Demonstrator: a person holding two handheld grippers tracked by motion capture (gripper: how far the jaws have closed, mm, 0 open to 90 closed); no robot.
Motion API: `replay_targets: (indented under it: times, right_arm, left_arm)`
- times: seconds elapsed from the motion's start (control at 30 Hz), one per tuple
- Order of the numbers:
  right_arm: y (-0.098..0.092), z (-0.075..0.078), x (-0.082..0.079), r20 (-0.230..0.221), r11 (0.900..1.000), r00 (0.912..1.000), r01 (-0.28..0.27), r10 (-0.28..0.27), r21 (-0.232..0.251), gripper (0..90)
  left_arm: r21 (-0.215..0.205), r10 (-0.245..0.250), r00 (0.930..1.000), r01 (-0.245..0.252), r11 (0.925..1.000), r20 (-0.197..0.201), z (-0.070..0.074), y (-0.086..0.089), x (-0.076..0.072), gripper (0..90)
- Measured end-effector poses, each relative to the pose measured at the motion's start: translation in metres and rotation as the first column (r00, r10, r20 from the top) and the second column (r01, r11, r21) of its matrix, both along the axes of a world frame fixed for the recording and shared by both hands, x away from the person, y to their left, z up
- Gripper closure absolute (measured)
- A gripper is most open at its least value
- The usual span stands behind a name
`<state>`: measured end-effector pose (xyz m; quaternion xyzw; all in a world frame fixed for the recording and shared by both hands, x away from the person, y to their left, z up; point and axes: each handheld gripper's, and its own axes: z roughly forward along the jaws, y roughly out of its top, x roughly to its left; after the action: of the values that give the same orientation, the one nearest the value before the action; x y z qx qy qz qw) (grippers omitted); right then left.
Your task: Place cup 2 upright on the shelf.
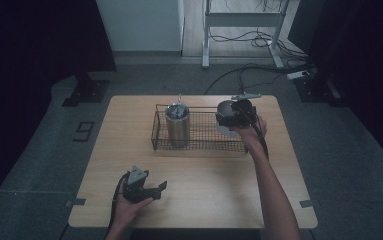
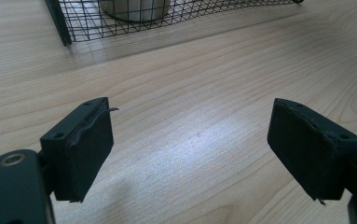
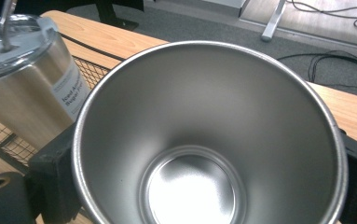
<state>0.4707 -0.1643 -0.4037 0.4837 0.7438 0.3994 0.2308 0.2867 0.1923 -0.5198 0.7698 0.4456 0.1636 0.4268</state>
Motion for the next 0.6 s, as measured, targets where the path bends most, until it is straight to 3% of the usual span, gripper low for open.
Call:
replay_targets:
  times: [0.6]
  right_arm:
    - [0.007,-0.005,0.02,-0.019,1.0,0.9998,0.003,-0.003,-0.007,6.5]
  left_arm:
    - [0.0,-0.005,1.0,0.005,1.0,-0.002,0.001,0.0,0.0,14.5]
